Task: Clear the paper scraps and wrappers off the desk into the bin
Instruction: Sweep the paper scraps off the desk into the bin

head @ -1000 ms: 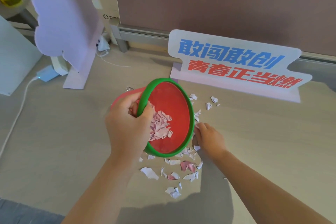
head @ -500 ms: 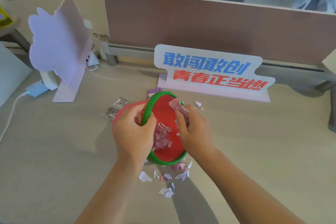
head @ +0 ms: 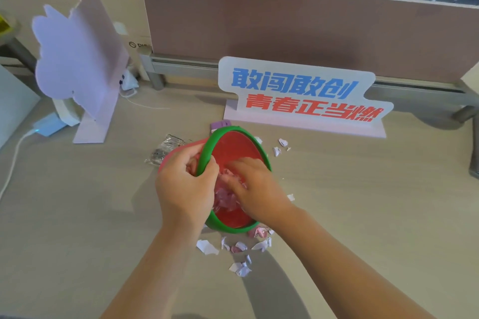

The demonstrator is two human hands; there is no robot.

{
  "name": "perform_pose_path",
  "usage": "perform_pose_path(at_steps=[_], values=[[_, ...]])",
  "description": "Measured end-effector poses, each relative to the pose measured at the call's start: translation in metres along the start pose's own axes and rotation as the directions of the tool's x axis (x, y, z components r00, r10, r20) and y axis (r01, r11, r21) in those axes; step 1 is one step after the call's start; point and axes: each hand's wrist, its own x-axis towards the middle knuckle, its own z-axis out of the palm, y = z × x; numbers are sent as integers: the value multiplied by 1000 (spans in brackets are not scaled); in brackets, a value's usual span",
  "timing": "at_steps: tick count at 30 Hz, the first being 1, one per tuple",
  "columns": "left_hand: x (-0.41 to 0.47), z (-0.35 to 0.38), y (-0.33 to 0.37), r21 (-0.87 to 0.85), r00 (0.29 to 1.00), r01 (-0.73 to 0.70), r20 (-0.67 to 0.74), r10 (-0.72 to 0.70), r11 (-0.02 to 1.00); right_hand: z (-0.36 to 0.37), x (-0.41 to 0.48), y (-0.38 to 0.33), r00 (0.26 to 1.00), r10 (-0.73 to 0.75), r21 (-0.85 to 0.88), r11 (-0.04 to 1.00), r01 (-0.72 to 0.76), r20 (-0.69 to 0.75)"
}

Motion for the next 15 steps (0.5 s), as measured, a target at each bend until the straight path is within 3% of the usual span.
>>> perform_pose_path(at_steps=[3,7,11,15], values=[[4,0,-3,-35,1000,25,-13,-25,999,-19,5,0,969,185,237,961,-143,-163],[12,-4,-5,13,999,-22,-41,23,1000,-34,29,30,837,462,447,840,-308,-293],[23,-8,-7,69,996,33,-87,-27,997,-26,59,102,773,549,240,835,-495,-318],[31,-14,-12,84,989,55,-142,-42,995,-5,78,152,809,558,16,825,-565,-187]])
